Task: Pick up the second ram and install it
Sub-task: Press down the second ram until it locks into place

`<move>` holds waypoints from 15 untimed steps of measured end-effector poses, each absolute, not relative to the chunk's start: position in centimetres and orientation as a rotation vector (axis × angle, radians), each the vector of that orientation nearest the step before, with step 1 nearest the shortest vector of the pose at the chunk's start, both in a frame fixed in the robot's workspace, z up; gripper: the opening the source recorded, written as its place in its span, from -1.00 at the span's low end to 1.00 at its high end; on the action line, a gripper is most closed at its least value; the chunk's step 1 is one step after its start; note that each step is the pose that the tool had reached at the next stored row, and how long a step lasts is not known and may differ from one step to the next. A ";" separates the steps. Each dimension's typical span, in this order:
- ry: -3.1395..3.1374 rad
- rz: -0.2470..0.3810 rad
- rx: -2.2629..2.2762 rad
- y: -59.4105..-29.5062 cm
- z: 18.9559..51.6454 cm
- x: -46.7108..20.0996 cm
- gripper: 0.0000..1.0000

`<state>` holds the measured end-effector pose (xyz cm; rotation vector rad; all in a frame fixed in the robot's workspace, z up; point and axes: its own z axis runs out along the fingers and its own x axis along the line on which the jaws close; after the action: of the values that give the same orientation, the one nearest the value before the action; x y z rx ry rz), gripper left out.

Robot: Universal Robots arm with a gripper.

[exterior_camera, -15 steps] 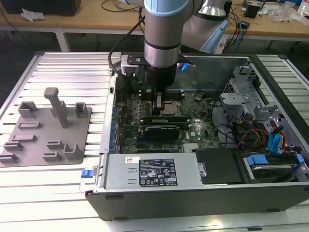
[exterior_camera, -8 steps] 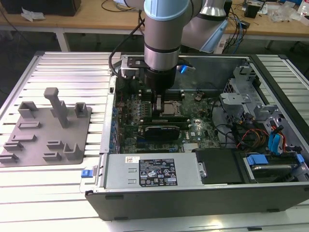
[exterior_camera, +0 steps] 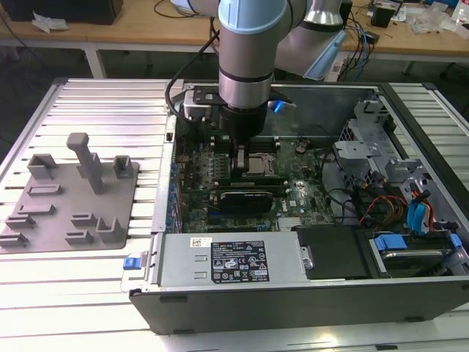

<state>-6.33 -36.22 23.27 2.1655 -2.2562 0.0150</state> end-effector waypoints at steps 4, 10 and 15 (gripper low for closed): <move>-2.255 0.016 2.164 -36.2 24.7 -6.3 -0.84; -2.254 0.015 2.164 -36.2 24.7 -3.8 -0.84; -2.255 0.015 2.164 -36.2 25.5 -3.1 -0.84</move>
<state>-3.07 -36.24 25.49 2.1639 -2.2546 0.0149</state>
